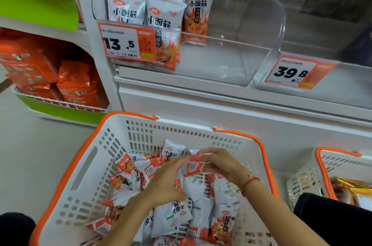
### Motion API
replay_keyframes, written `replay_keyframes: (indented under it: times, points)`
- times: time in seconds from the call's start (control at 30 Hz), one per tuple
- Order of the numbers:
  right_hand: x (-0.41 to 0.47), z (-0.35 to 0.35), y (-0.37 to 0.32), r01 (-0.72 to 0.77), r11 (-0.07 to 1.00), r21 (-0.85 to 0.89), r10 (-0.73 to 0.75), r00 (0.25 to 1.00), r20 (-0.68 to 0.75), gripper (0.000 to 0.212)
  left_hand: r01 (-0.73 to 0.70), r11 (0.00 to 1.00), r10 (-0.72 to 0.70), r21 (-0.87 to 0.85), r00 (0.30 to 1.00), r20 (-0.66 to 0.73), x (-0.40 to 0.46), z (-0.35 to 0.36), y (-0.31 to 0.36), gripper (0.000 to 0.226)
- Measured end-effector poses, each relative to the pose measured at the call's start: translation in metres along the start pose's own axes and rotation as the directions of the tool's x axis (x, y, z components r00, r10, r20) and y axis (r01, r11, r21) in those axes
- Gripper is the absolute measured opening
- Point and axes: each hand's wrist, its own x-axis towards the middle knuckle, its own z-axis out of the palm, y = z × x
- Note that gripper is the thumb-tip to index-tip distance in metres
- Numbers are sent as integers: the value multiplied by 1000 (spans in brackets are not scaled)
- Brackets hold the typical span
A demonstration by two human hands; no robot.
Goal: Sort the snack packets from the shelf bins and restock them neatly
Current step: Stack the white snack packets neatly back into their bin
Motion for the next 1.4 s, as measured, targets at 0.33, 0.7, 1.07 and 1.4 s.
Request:
replay_keyframes:
  times: [0.33,0.7,1.07,1.4]
  points:
    - [-12,40,-21,58,989,136,-63,997,35,39,100,883,-183,-459,973,-138,-17,-48,2,11]
    - [50,96,114,329,430,-841,-134,944,301,81,309,582,-507,-752,861,-39,-19,-56,-27,72]
    - [33,2,49,162,716,-679,-253,967,-37,21,599,635,-599,-488,780,179,-9,-65,-27,48]
    - [-36,39,-13,730,419,-541,-908,335,-251,11,348,451,-618,-822,786,-6,-12,-72,4,56]
